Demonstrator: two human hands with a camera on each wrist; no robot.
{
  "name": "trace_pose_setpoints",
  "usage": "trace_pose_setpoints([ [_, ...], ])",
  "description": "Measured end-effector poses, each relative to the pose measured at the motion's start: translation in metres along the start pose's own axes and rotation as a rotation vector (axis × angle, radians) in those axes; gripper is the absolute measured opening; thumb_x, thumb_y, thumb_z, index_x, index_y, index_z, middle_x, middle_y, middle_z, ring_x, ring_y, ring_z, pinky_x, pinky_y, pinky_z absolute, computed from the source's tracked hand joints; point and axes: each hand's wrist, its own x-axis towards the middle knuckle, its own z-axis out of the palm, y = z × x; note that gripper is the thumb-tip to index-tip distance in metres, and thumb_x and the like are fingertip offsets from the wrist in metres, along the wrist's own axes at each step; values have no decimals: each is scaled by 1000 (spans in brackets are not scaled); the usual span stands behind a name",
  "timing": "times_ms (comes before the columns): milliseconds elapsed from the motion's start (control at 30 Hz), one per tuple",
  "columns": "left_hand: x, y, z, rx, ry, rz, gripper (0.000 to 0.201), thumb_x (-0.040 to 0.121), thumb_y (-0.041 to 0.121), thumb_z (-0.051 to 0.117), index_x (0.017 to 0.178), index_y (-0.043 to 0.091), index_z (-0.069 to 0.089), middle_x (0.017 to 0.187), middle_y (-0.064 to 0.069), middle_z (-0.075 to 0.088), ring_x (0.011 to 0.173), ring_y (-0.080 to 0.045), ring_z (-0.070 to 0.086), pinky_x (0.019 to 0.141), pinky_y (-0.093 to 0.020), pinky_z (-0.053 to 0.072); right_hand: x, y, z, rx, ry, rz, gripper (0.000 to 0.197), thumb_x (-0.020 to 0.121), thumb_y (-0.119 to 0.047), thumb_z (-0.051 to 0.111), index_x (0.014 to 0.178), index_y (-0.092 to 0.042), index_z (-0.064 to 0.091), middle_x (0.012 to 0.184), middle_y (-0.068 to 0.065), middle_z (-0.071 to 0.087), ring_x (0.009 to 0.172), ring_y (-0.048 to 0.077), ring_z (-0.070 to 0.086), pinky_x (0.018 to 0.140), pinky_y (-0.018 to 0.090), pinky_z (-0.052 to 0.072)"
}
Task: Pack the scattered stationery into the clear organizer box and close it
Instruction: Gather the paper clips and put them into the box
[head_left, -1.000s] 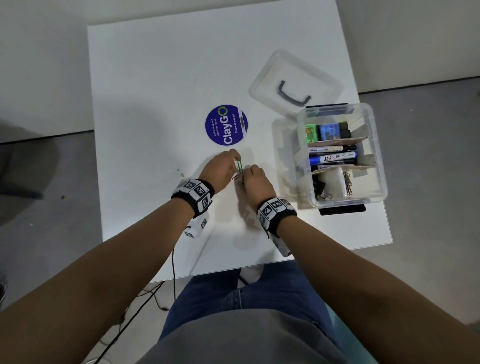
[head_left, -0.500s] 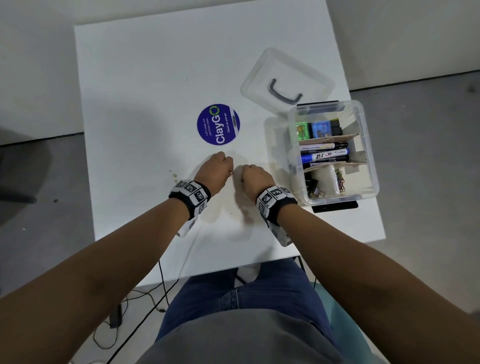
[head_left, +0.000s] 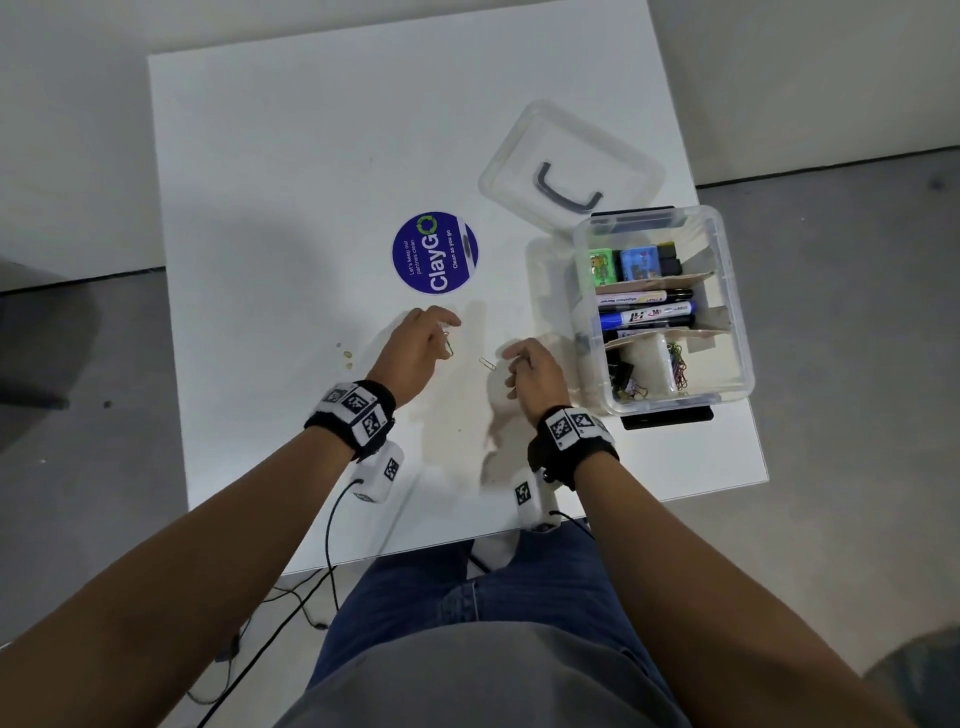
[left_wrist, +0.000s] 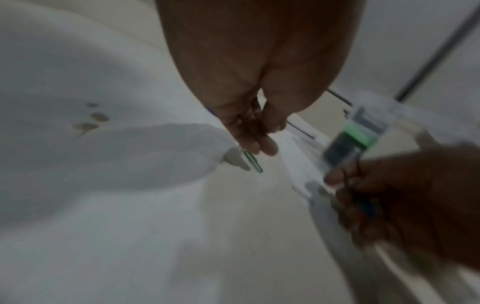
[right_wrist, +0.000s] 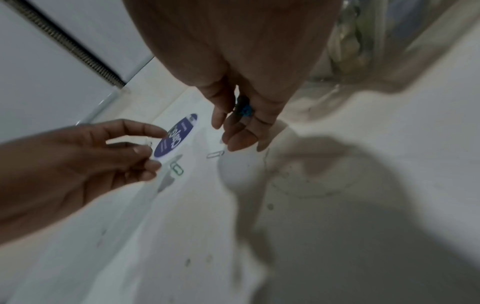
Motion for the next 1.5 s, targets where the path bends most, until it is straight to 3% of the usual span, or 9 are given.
trace_pose_setpoints([
  [100, -4, 3, -11, -219, 102, -187, 19, 93, 4, 40, 99, 12, 55, 92, -7, 59, 71, -15, 65, 66, -23, 53, 3, 0, 9, -271, -4, -84, 15, 92, -23, 52, 89, -11, 59, 100, 9, 60, 82, 24, 60, 82, 41, 54],
  [200, -2, 0, -15, -221, 133, -258, 14, 91, 5, 38, 93, 12, 50, 88, -5, 60, 67, -18, 57, 63, -28, 49, 4, -4, 14, -444, -28, -102, 19, 92, -24, 58, 102, -8, 57, 115, 9, 52, 88, 27, 62, 83, 37, 51],
  [367, 5, 0, -11, 200, -15, -60, 11, 93, 19, 53, 103, 14, 51, 70, 8, 51, 64, -14, 50, 66, -29, 44, 4, -14, 19, -808, -153, -200, 26, 91, -7, 50, 116, -4, 51, 122, 14, 47, 97, 34, 59, 71, 35, 44],
  [467, 12, -4, -15, 511, -161, 70, 24, 93, 15, 55, 116, 16, 49, 100, -2, 58, 81, -23, 55, 77, -38, 49, 3, -24, 22, -937, -183, -189, 38, 93, -1, 41, 131, 2, 41, 132, 18, 42, 110, 36, 57, 82, 40, 47],
  [567, 15, -1, -15, 684, -228, 143, 11, 95, 15, 51, 106, 11, 49, 99, -9, 55, 74, -27, 53, 65, -38, 46, -1, -26, 24, -1013, -141, -198, 39, 94, 1, 35, 133, 4, 37, 131, 20, 42, 111, 35, 56, 83, 40, 48],
  [800, -4, 21, -2, 569, -237, 6, 10, 97, 17, 47, 98, 7, 49, 96, -11, 60, 84, -30, 58, 72, -42, 47, -20, -37, 8, -618, -65, -117, 33, 85, 11, 34, 115, 1, 43, 120, 18, 44, 93, 37, 58, 75, 42, 46],
  [967, -15, 91, 15, 194, -132, 75, 10, 97, 21, 50, 92, 15, 44, 72, 11, 49, 65, -6, 49, 55, -15, 32, -54, -66, -56, -236, 31, -263, 27, 83, 13, 34, 101, -5, 43, 82, 4, 52, 67, 12, 46, 59, 20, 35],
  [1200, -3, 233, 79, 77, -175, 271, 4, 94, 9, 51, 95, 6, 54, 79, 4, 51, 67, -5, 46, 59, -21, 34, -54, -49, -197, -238, 398, -234, 30, 85, 6, 42, 103, -11, 60, 95, 8, 66, 83, 24, 59, 70, 27, 44],
  [1500, 11, 273, 130, 256, -379, 252, 26, 96, -3, 41, 118, 3, 52, 116, -13, 60, 105, -27, 59, 78, -21, 42, -37, -18, -244, -371, 213, -58, 47, 87, 1, 38, 130, -9, 54, 114, 21, 66, 102, 38, 64, 90, 43, 52],
])
